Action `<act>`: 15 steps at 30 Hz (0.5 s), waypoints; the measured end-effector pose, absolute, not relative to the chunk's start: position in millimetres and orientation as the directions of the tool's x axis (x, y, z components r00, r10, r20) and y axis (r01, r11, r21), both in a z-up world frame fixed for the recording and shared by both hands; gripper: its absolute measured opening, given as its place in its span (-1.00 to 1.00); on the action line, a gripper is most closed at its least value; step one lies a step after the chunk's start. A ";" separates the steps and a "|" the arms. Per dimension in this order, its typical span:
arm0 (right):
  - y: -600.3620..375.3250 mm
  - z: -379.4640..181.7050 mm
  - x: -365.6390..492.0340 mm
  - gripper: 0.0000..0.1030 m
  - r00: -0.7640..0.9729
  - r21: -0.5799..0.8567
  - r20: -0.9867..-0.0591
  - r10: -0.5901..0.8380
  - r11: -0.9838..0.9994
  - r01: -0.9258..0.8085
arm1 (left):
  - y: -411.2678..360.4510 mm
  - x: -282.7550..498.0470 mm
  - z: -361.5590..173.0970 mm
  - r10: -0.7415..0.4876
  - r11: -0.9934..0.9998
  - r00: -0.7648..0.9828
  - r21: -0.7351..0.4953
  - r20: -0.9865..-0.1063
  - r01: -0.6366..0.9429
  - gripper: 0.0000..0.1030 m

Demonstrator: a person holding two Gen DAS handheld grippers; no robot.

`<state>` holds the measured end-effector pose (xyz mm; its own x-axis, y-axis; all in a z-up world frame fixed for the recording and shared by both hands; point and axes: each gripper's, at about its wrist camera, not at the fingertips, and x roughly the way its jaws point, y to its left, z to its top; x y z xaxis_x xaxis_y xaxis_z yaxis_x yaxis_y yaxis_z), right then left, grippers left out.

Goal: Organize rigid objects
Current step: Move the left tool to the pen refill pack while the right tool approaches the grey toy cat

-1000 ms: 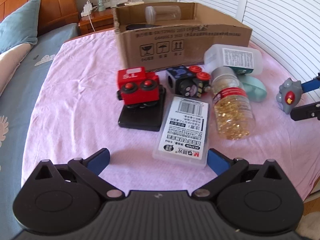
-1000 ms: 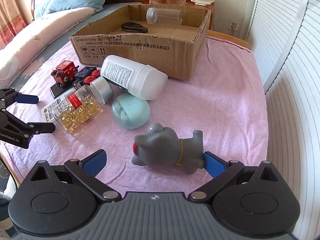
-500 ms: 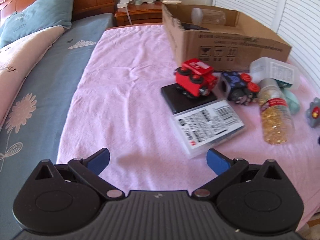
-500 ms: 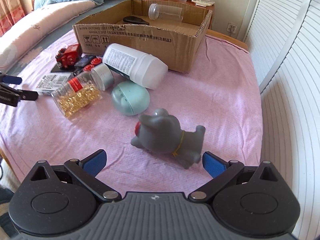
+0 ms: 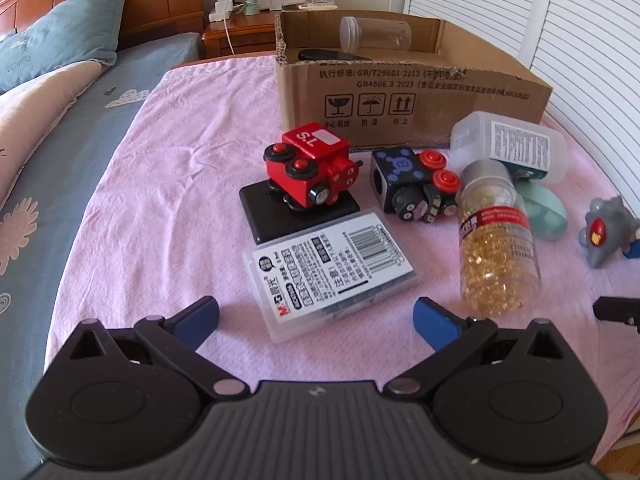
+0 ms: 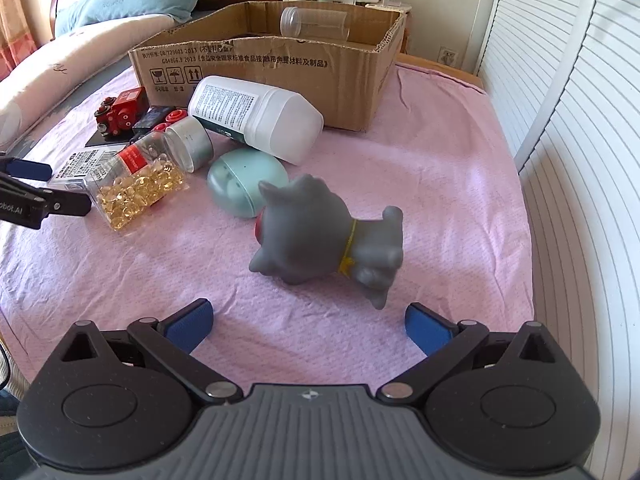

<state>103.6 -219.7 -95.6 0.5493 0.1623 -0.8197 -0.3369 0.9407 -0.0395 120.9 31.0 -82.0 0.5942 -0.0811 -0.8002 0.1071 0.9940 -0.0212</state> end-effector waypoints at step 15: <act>-219.1 -97.9 105.7 1.00 0.576 -0.042 -0.798 0.179 0.936 -0.349 | 24.7 135.9 -84.1 -0.068 0.996 0.600 -0.017 -0.797 0.090 1.00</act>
